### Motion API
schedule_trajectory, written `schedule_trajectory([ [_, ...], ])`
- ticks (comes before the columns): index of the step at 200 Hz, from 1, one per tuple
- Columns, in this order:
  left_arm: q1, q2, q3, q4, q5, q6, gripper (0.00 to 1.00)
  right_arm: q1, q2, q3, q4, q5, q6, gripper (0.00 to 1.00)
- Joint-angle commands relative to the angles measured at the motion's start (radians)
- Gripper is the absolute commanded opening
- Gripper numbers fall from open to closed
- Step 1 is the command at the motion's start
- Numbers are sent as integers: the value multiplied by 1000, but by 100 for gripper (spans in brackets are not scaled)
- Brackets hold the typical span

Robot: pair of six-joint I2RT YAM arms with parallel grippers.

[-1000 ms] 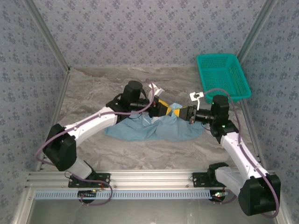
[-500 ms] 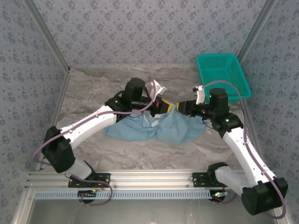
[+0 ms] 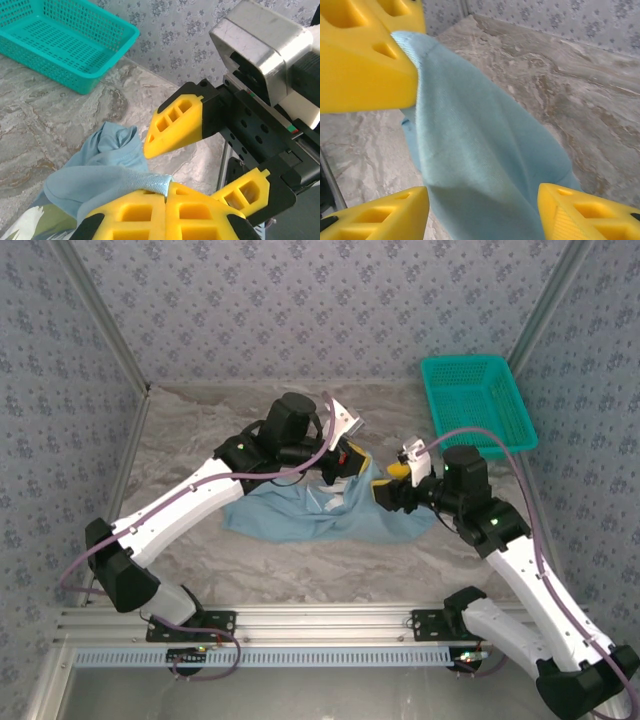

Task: Fold the inside-out t-shirt

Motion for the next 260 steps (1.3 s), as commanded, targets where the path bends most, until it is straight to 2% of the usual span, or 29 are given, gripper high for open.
schedule_trajectory([
  [1,-1,-12,29,-5,34,-15,0,5,35,-29,161,-83,18,62],
  [12,0,-14,27,7,46,-26,0,5,69,-26,197,-104,19,61],
  [21,0,-14,24,14,49,-30,0,5,93,-28,223,-140,45,55],
  [29,2,-12,24,12,49,-30,0,3,101,-29,240,-157,63,43],
  [44,6,-14,18,15,25,-27,0,-21,85,-53,288,-186,109,12],
  [48,8,-16,15,20,10,-30,0,-35,76,-61,299,-204,125,6],
  [54,14,-23,6,32,-20,-40,5,-62,61,-78,314,-238,152,0],
  [62,32,-36,-17,61,-59,-68,11,-109,44,-106,338,-301,190,0],
  [77,82,-82,-95,139,-79,-131,33,-203,7,-163,416,-404,293,0],
  [85,106,-110,-158,194,-77,-157,41,-241,-9,-195,482,-453,361,0],
  [97,113,-152,-252,255,-78,-151,51,-283,-20,-230,580,-497,445,0],
  [105,112,-164,-298,279,-69,-136,53,-299,-19,-242,621,-514,489,0],
  [138,93,-123,-369,340,-53,-134,55,-311,5,-241,640,-544,512,0],
  [169,77,-38,-315,394,-39,-205,55,-312,13,-239,652,-541,512,0],
  [195,73,16,-273,440,14,-259,58,-311,10,-246,646,-531,500,0],
  [217,63,51,-243,455,6,-280,59,-309,6,-247,657,-526,505,0],
  [244,63,82,-229,487,-2,-312,58,-310,5,-249,652,-531,500,0],
  [260,63,94,-218,496,3,-320,54,-309,4,-250,649,-530,498,0],
])
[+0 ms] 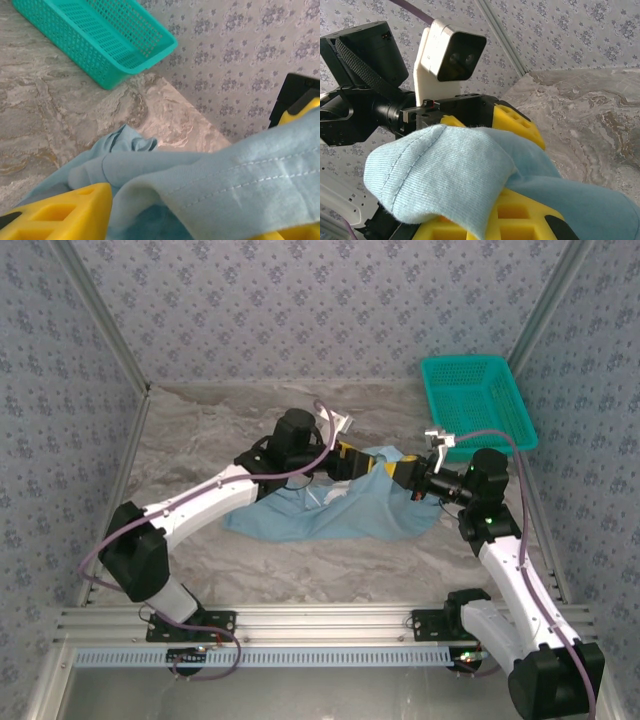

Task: Fold the inside-out t-shirt

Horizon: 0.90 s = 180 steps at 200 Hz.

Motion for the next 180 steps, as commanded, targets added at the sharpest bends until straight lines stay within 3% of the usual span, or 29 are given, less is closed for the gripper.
schedule_trajectory([
  [1,-6,18,41,61,24,-36,54,-5,-11,-8,35,-20,11,0],
  [17,-6,31,58,39,17,-29,40,-4,-17,-9,31,-19,8,0],
  [35,7,26,78,-19,-6,0,19,-6,-34,-4,-20,2,-17,0],
  [56,43,-41,68,-44,38,1,0,5,-60,63,-285,211,-219,0],
  [80,75,-113,77,-121,176,-19,0,58,-61,108,-424,490,-326,0],
  [121,132,-103,153,-428,319,-29,0,161,-28,143,-479,701,-381,2],
  [151,135,-100,149,-464,301,-21,0,235,8,193,-569,818,-397,19],
  [180,136,-95,151,-473,246,13,0,243,-4,225,-655,825,-403,37],
])
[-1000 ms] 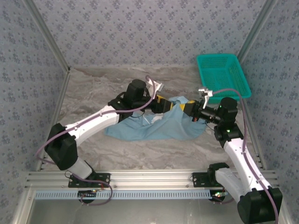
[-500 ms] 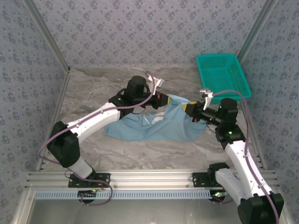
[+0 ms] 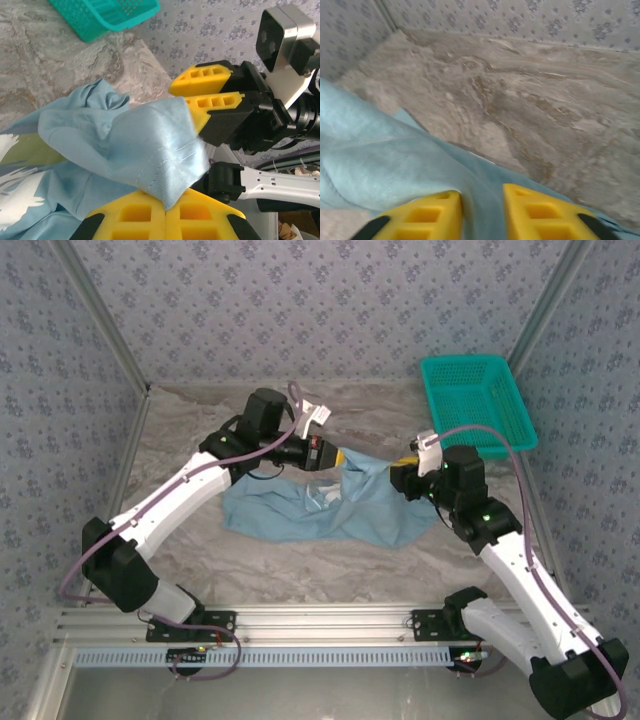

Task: Fold the inside-out t-shirt

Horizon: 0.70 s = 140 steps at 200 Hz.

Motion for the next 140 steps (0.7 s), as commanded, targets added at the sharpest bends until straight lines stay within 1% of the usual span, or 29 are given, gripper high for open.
schedule_trajectory([
  [1,6,-2,20,-47,-12,33,0,8,-15,50,-122,82,-23,38],
  [16,4,10,26,-46,-12,34,0,12,-27,65,-146,11,-47,44],
  [35,5,22,30,-44,-2,39,0,41,-41,66,-122,-150,-82,50],
  [53,4,27,36,-48,-6,43,0,104,-28,75,-98,-187,-105,59],
  [64,4,30,40,-49,-1,44,0,155,-9,84,-87,-153,-118,64],
  [75,4,29,41,-50,-4,46,0,194,14,97,-91,-101,-136,66],
  [84,5,29,43,-50,-3,47,0,216,30,106,-88,-56,-155,66],
  [100,4,30,45,-50,0,47,0,233,65,127,-88,-16,-181,63],
  [118,5,32,46,-50,1,45,0,241,106,155,-99,-10,-196,60],
  [140,3,31,40,-46,4,46,0,255,129,162,-85,38,-209,60],
])
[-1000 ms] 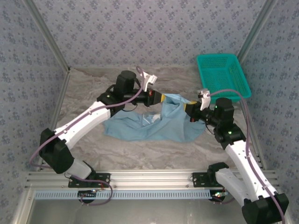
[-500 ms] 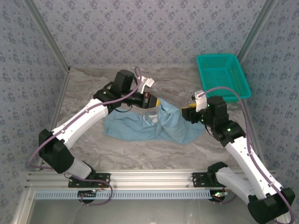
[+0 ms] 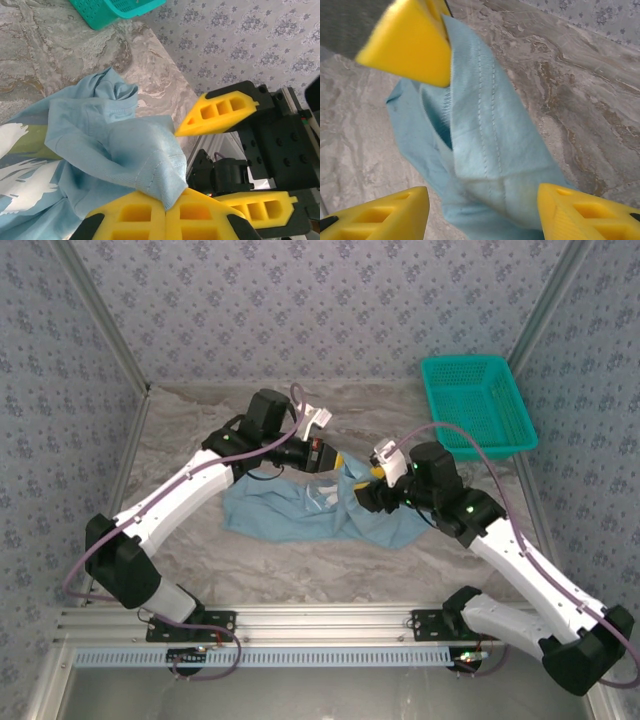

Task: Fold the inside-out t-shirt

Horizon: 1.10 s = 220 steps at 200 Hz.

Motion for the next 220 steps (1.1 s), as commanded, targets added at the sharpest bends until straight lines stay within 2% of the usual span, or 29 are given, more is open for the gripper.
schedule_trajectory([
  [1,1,9,26,3,11,19,0,17,16,37,10,66,-45,60],
  [24,-1,10,25,4,15,19,0,18,42,52,14,72,-50,55],
  [99,-2,6,14,7,20,23,0,12,49,71,18,56,-36,11],
  [134,-1,8,17,-8,-11,37,0,-12,38,95,-24,20,-22,0],
  [156,-1,9,34,-25,-124,60,0,-60,36,121,-50,-78,29,0],
  [165,-1,8,38,-35,-216,69,5,-94,43,134,-54,-139,75,0],
  [190,-3,-5,15,-47,-515,82,26,-211,65,159,-34,-321,227,0],
  [201,-8,-25,-24,-13,-523,97,36,-238,73,159,-6,-379,290,0],
  [220,-40,-101,-150,117,-465,118,49,-254,89,159,29,-424,361,0],
])
